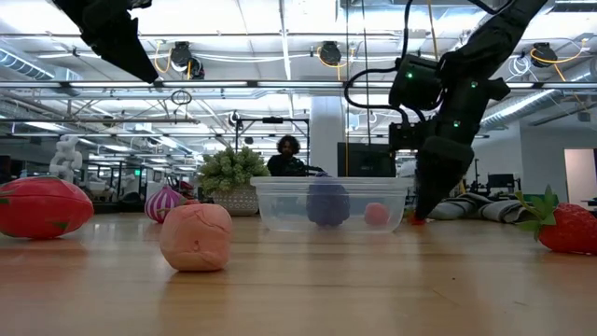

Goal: Pick and placing Produce into tupperware
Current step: Put the top right strawberry into the transparent container

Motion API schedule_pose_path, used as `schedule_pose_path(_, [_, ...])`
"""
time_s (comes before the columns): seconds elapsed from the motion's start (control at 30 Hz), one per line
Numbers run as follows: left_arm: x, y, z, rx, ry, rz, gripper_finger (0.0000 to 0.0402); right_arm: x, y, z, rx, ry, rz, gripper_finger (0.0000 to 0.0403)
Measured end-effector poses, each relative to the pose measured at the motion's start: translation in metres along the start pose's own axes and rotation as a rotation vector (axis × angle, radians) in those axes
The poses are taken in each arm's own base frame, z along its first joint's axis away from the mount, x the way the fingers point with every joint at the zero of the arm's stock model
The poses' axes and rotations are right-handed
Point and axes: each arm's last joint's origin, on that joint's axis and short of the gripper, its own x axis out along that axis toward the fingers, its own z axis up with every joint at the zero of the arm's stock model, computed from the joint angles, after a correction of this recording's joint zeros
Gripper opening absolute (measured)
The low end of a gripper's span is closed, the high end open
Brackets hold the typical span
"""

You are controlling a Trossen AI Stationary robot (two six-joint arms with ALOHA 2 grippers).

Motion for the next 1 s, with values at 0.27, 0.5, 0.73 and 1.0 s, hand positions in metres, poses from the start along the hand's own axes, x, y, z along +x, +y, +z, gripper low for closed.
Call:
schedule_pose_path(0.27, [0.0,0.0,0.0,0.001,-0.006,0.014,0.0243,-0.028,0.0,-0.001,0.005,-0.072,-0.001,0.0107])
schedule_pose_path(0.5, [0.0,0.0,0.001,0.004,-0.009,0.016,0.0243,-0.048,0.002,0.005,0.023,-0.196,0.024,0.0107])
schedule_pose_path(0.73, [0.0,0.0,0.001,0.004,-0.009,0.015,0.0243,-0.068,0.016,0.029,-0.03,-0.31,0.06,0.0107])
schedule_pose_path(1.0, [0.0,0.0,0.001,0.015,-0.008,0.016,0.0243,-0.067,0.052,0.051,-0.132,-0.506,0.211,0.0107])
